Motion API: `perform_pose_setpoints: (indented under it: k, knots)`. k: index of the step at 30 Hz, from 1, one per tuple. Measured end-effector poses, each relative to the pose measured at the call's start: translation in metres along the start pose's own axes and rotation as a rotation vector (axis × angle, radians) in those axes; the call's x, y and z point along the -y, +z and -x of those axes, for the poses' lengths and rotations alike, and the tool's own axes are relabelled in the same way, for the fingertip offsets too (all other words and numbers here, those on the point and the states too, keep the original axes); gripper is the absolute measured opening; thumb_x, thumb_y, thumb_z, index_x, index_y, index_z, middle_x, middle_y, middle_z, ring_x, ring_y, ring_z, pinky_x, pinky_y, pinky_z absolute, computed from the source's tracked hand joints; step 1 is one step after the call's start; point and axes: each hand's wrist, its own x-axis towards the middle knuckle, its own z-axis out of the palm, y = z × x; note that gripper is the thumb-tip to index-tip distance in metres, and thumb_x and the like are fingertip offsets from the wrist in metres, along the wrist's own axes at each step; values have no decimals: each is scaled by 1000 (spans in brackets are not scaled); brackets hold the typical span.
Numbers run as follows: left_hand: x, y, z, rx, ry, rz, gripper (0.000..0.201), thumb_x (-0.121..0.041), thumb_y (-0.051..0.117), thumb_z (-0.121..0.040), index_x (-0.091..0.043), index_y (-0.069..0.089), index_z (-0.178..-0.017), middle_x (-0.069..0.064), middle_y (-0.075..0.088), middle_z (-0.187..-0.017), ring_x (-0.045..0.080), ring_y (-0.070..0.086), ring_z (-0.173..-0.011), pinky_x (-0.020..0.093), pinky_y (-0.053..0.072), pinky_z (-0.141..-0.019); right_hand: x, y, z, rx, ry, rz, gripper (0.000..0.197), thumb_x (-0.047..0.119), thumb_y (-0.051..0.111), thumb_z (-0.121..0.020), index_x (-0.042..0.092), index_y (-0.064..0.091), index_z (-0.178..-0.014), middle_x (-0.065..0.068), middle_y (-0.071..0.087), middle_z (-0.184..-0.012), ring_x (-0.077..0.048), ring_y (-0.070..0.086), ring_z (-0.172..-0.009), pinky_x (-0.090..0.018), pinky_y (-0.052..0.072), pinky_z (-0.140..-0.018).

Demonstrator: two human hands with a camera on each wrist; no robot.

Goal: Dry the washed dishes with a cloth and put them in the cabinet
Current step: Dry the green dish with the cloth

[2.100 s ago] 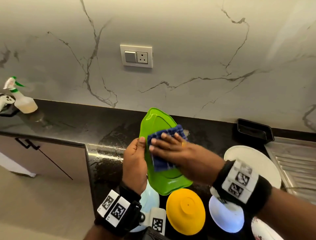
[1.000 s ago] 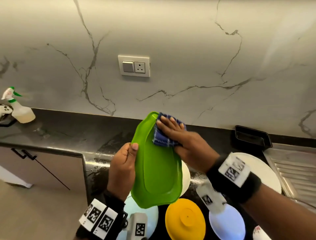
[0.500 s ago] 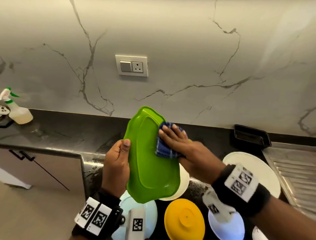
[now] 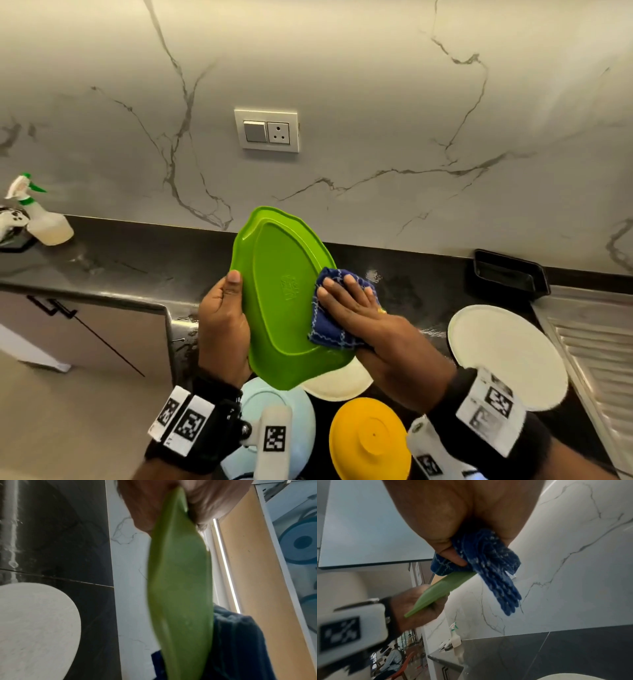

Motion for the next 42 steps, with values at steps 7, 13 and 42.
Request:
perform_pose_setpoints:
  k: [7, 13, 42]
  knots:
    - [1, 16, 2, 121, 25, -32, 46, -55, 57, -95, -12, 72, -95, 44, 58, -105, 37, 58, -90, 77, 45, -90, -11, -42, -65, -6, 93, -97, 79, -8, 39, -82, 26, 29, -153, 13, 21, -159, -8, 3, -151, -25, -2, -121]
    - [-7, 12, -16, -133, -11, 111, 36, -35, 46, -107, -10, 72, -110, 18, 74, -113, 41, 67, -111, 59, 53, -98, -1, -11, -20, -31, -29, 11, 80, -6, 41, -83, 29, 25, -152, 12, 21, -161, -10, 5, -152, -40, 7, -125]
    - [17, 37, 10, -207, -168, 171, 24, -26, 40, -110, -16, 54, -94, 1, 66, -72, 16, 66, -59, 30, 55, -46, -24, 27, 11, -242, -89, 333, 67, 3, 59, -89, 12, 35, -150, -2, 33, -157, -26, 31, -146, -57, 35, -112]
